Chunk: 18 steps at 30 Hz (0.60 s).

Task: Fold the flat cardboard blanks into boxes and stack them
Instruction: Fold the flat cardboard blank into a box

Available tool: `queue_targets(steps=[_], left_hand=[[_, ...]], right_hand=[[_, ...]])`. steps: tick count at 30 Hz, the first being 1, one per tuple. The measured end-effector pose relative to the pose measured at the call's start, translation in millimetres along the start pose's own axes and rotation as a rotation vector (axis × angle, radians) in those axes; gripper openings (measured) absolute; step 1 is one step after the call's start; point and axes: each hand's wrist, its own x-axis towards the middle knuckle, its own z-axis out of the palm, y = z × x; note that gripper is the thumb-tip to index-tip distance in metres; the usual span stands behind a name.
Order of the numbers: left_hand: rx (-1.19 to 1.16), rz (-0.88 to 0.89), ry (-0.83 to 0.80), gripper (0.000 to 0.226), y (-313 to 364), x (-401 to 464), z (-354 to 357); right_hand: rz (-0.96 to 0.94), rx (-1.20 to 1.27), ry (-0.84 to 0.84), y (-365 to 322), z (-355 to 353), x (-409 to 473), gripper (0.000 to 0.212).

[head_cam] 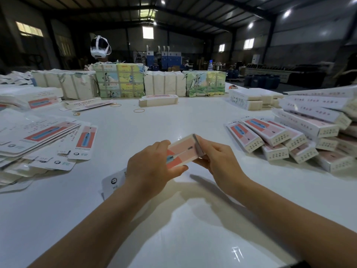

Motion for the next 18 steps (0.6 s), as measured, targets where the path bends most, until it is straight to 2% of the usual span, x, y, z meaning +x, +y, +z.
queue_targets(steps=[2,9,14,16,18], left_hand=[[0.028,0.013,-0.004,0.064,1.0,-0.3,0.3],[-0.003,0.073,0.056,0.066,2.2,-2.0,-1.5],[0.042,0.09,0.092,0.073,5.3,-2.4,-3.7],[0.085,0.109,0.08,0.073,7.1,-2.5,-5.1],[0.134,0.139,0.072,0.071,8.2,-2.6,-5.1]], right_hand=[[0.021,0.058,0.013,-1.4,-1.7,1.1,0.02],[-0.026,0.141,0.033,-1.6,-5.4,0.7,0.024],[-0.086,0.032,0.027,-2.3,-2.9,-1.6,0.051],[-0.124,-0.082,0.038,-1.3,-4.5,-1.7,0.06],[-0.146,-0.202,0.083,1.5,-5.0,-1.5,0.053]])
